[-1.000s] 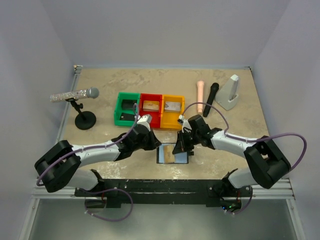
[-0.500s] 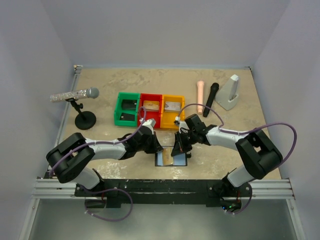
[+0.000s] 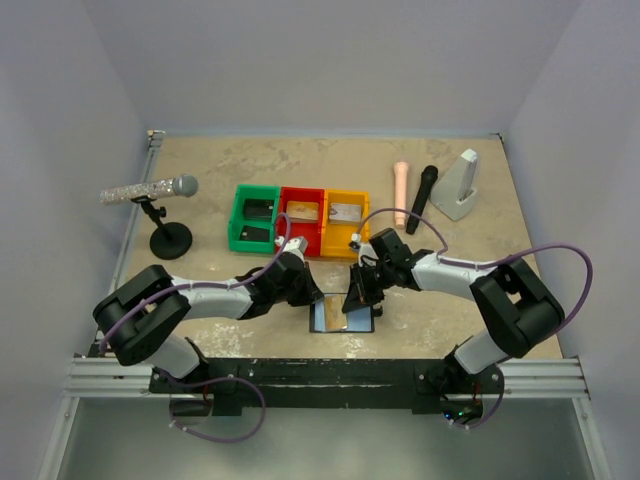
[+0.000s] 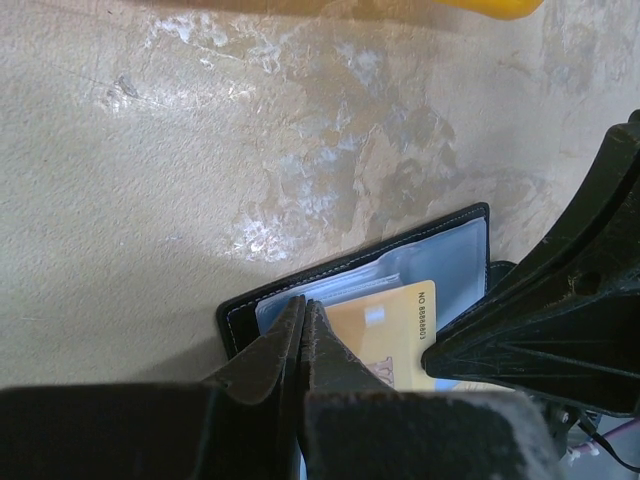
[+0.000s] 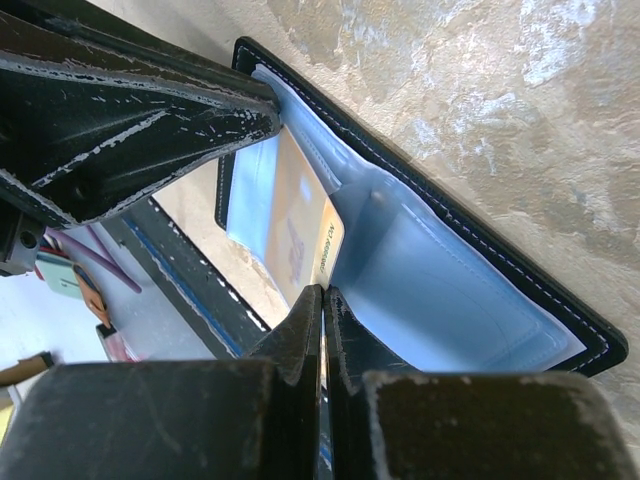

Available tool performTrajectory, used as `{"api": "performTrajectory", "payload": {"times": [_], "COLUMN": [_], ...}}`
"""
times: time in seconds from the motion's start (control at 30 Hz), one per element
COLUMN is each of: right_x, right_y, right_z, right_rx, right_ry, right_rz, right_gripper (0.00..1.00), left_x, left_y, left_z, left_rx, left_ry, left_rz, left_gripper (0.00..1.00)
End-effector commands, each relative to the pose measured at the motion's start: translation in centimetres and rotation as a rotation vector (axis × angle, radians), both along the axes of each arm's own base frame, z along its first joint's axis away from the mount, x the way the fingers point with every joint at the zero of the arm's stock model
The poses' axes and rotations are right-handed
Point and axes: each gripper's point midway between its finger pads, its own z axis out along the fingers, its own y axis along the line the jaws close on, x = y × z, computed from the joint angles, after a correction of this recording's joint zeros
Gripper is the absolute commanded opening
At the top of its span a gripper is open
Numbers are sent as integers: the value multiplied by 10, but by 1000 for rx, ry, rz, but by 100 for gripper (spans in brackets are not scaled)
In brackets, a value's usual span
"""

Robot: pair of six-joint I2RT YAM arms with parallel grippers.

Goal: Take the credit cards out of the card holder
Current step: Remove the credit card from the card holder.

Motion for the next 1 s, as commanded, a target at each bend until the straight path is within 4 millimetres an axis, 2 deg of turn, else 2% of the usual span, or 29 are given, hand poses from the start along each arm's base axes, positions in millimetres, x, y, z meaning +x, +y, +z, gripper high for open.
{"api": "performTrajectory", "payload": {"times": [0.0,0.4,0.97], "right_x": [0,-1,-1], "right_y": [-6,-22,-48], "right_z": [-1,-2,14], "right_rx": [-31,-70,-153], "right_ry": [5,13,-2], "right_rz": [-25,-67,-171], "right_gripper": [0,0,0], "left_x": [1,-2,-3], "left_y": [23,33,37], "left_z": [-18,-22,-22], "left_rx": [98,123,131], "left_ry": [15,14,10], "left_rz": [62,80,84], "left_gripper": [0,0,0]}}
